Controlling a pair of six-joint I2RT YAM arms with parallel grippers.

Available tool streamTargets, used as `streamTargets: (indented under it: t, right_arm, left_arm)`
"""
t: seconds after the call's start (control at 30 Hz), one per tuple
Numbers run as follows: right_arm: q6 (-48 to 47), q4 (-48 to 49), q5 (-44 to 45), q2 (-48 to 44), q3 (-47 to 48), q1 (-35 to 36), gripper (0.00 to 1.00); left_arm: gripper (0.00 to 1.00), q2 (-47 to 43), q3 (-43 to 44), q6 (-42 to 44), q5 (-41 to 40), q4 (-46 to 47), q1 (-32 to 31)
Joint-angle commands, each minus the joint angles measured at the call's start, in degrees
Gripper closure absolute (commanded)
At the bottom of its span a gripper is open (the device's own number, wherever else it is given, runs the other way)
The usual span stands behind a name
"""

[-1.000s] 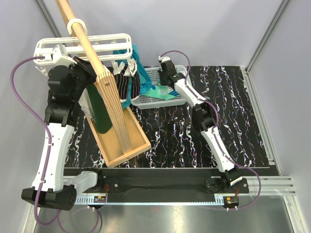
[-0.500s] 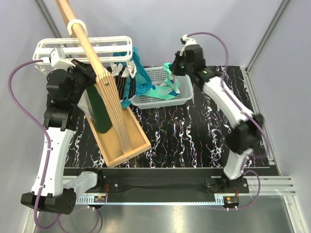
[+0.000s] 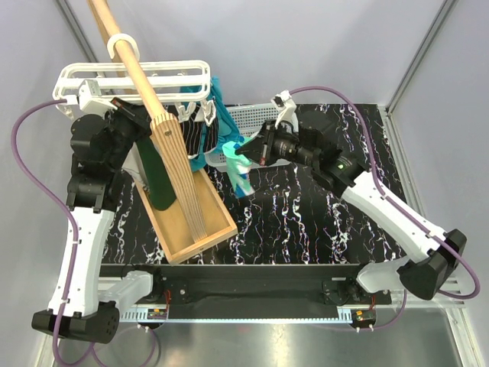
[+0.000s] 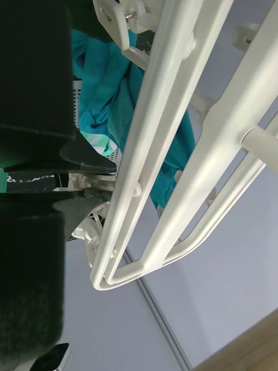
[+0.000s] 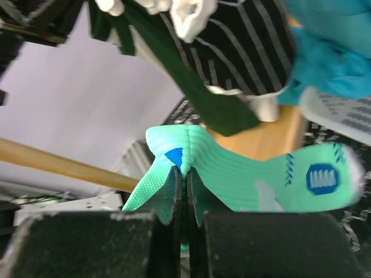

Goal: Clip the socks to the hanger
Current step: Clamp the sock onto the hanger.

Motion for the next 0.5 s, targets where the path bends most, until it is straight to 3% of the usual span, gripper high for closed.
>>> streamTargets:
  t: [0.0,0.13,0.47]
  right_arm:
    - [7.1,7.2,-7.4,2.6,2.2,0.7,1.00]
    - [12.0,16.7,-8.7,6.5,4.0,2.5,1.00]
    - [22.0,28.9,-0.6,15.9,9.8,6.0,1.00]
  left_arm:
    - [1.00,-1.4,-0.8,-0.9,3.2,-0.9,-0.2]
    - [1.00,-2.0,-1.3,-1.5,3.5,-0.7,-0.2]
    - [1.00,-2.8,-1.8,-3.7,3.9,0.2,-0.2]
